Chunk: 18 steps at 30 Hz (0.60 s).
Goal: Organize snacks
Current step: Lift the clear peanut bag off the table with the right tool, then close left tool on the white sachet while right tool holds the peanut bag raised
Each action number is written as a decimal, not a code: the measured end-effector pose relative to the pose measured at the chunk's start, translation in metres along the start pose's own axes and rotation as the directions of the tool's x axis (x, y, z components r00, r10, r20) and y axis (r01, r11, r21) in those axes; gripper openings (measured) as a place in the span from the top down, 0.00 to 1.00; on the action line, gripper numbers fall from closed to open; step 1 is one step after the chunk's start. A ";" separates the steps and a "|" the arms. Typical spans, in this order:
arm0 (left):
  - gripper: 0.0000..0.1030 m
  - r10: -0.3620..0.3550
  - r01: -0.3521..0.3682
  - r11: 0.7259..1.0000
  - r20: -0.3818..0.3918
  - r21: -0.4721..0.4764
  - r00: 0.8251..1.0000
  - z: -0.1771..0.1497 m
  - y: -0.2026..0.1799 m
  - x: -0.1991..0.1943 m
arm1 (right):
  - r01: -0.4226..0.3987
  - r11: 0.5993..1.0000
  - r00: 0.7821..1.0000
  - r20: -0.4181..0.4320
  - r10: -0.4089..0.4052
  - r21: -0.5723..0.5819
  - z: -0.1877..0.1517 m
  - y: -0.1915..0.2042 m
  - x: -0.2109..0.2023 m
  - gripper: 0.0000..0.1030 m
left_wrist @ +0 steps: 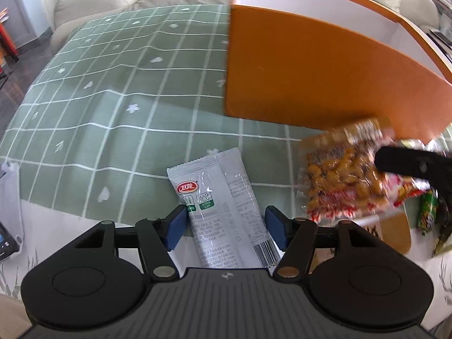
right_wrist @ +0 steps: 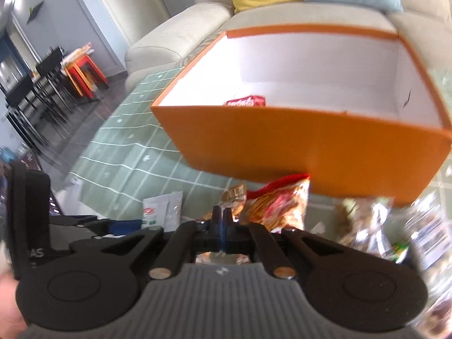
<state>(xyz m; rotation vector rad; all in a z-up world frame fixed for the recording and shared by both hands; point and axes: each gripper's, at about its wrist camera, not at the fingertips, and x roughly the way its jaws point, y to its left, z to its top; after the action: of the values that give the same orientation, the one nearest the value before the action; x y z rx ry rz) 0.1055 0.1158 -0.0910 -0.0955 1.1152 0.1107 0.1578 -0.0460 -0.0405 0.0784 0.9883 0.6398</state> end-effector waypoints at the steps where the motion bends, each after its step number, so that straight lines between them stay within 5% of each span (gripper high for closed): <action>1: 0.28 -0.002 0.002 1.000 0.001 0.016 1.000 -0.001 -0.004 0.000 | 0.003 1.000 1.000 0.008 -0.003 -0.013 0.000 0.002 -0.001 1.00; 5: 0.34 -0.010 0.009 0.998 0.020 0.063 1.000 -0.002 -0.015 0.002 | -0.039 0.998 0.999 -0.018 0.038 -0.050 0.001 0.008 0.004 1.00; 10: 0.40 -0.020 0.018 0.997 0.032 0.072 0.999 -0.003 -0.017 0.002 | -0.136 0.986 0.990 -0.012 0.138 0.095 0.004 -0.005 0.008 0.97; 15: 0.39 -0.019 0.017 0.997 0.032 0.072 0.999 -0.003 -0.018 0.003 | -0.101 0.975 0.994 -0.018 0.107 0.198 0.006 -0.007 0.006 0.95; 17: 0.39 -0.019 0.017 0.997 0.033 0.071 0.999 -0.003 -0.018 0.002 | -0.053 0.978 0.998 -0.025 0.059 0.203 0.006 -0.002 0.006 0.69; 18: 0.40 -0.019 0.016 0.997 0.033 0.072 0.999 -0.003 -0.018 0.002 | -0.040 0.977 0.998 -0.028 0.047 0.210 0.005 0.000 0.008 0.65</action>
<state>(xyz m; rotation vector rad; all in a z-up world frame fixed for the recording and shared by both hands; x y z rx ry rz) 0.1058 0.0972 -0.0940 -0.0388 1.0835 0.0563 0.1645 -0.0410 -0.0435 0.2772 1.0866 0.5768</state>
